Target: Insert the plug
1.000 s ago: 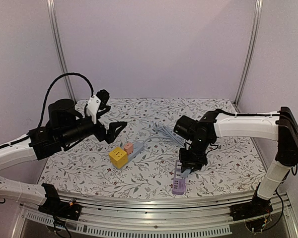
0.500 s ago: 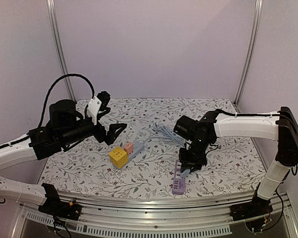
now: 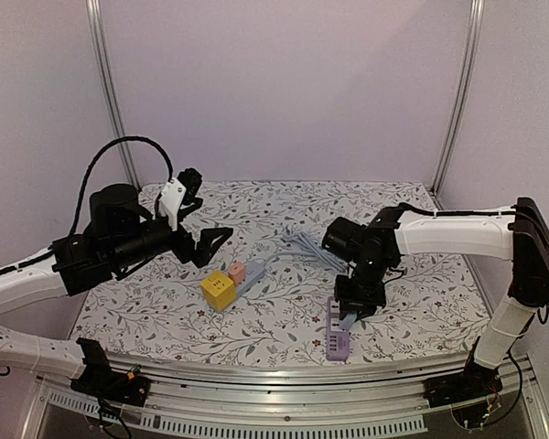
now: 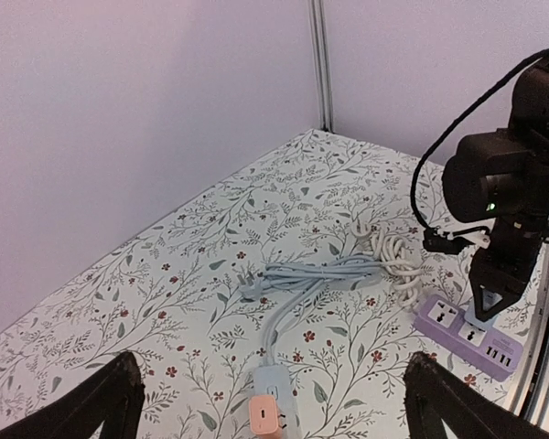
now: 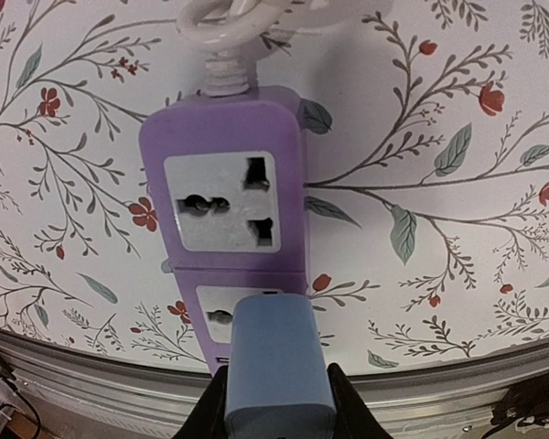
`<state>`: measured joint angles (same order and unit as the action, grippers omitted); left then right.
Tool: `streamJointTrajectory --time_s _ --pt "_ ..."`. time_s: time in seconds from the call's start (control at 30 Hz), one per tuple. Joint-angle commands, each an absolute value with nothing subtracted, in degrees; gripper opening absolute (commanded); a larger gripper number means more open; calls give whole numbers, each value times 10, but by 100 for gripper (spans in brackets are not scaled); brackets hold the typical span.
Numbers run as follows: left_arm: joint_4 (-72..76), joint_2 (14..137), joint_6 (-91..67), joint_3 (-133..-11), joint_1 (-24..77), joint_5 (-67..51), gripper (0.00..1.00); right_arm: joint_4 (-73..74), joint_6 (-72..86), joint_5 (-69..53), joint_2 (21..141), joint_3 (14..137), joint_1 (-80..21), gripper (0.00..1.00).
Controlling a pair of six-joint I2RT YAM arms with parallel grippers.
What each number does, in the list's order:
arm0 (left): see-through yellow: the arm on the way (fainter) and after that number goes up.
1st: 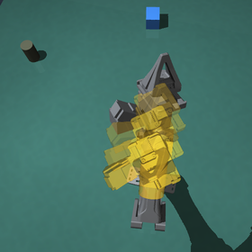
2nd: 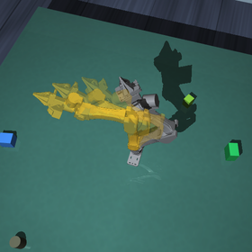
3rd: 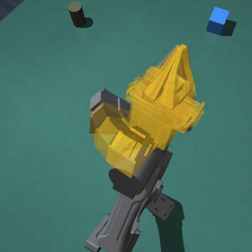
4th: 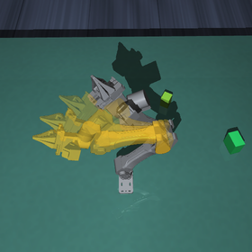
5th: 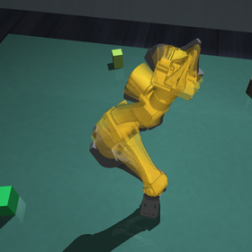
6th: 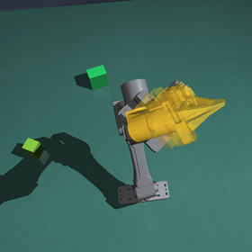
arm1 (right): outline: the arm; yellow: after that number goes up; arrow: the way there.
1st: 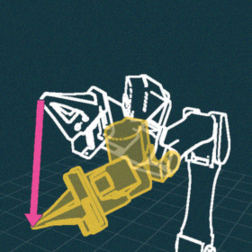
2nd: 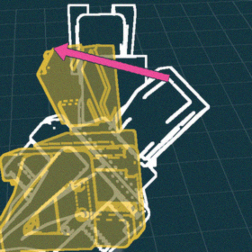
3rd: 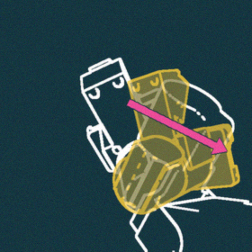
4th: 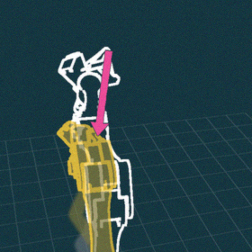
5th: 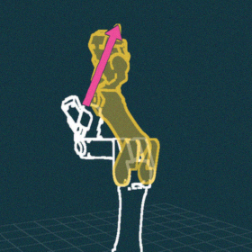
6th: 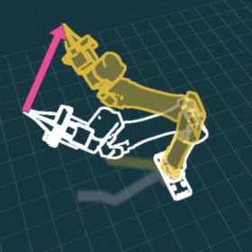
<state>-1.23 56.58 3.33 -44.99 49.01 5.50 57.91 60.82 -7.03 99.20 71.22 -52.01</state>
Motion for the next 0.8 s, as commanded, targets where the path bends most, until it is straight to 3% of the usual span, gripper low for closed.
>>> streamJointTrajectory --time_s 0.0,0.77 --pt "-20 556 33 -439 492 59 99 587 615 -54 1006 716 -519 0" --pt "-83 544 14 -478 492 76 99 701 614 -11 1102 819 -550 0"
